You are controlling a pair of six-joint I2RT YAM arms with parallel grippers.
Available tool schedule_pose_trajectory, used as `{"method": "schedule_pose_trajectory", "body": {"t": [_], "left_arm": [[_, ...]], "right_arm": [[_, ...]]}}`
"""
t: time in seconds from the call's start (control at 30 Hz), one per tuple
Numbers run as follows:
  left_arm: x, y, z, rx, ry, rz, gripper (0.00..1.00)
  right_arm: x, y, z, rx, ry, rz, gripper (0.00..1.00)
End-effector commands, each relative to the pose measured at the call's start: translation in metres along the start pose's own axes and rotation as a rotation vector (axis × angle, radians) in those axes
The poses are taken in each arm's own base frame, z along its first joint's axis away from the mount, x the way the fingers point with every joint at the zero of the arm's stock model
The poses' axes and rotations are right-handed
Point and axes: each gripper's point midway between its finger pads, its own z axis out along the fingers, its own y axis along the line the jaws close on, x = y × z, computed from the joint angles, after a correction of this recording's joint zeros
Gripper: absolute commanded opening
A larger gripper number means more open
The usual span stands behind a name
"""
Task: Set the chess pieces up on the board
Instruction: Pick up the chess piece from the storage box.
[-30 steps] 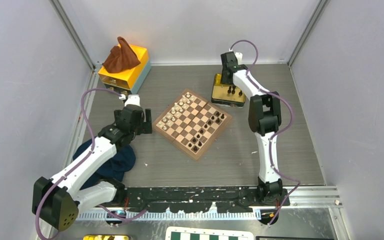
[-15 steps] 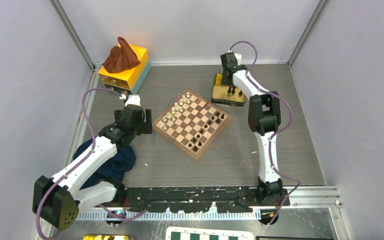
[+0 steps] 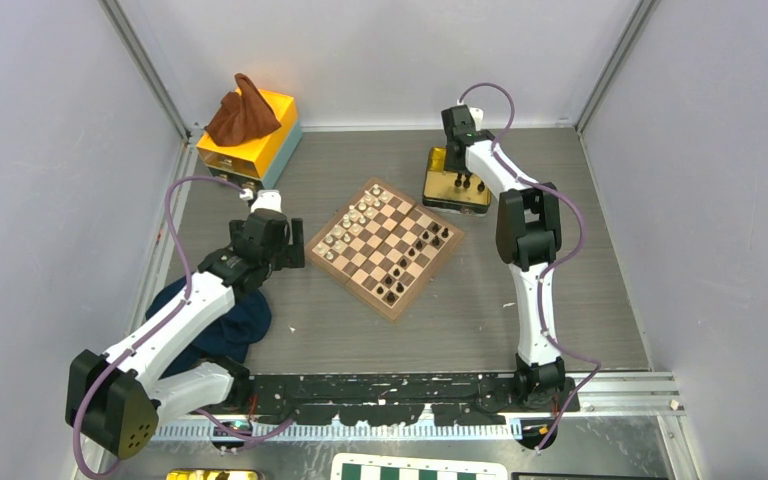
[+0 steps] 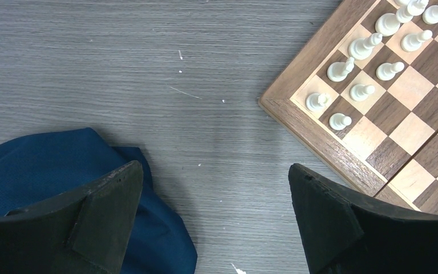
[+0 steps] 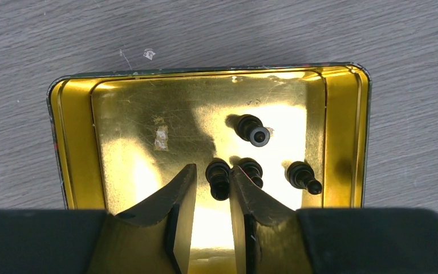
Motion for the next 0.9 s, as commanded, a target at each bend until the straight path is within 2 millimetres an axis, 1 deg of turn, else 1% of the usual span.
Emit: {"method": "schedule_pose_trajectory", "body": {"t": [0.0,0.23,0.43,0.87], "left_arm": [[-0.010,0.001,0.002,-0.009,-0.040,-0.011,1.00],[-0.009,0.001,0.003,-0.008,-0.036,-0.012,1.00],[-0.010,0.001,0.002,-0.008,-0.037,-0.012,1.00],[-0.010,0.000,0.002,-0.001,-0.038,-0.015,1.00]], "right_arm": [[-0.010,0.003,-0.003,-0.008,-0.025,0.003,0.33],[-0.008,-0.001,-0.003,-0.003,-0.018,0.003,0.32],[-0.005,0.000,-0.004,-0.011,-0.006,0.003,0.29],[0.004,-0.003,-0.006,-0.005,0.010,-0.006,0.26]]}}
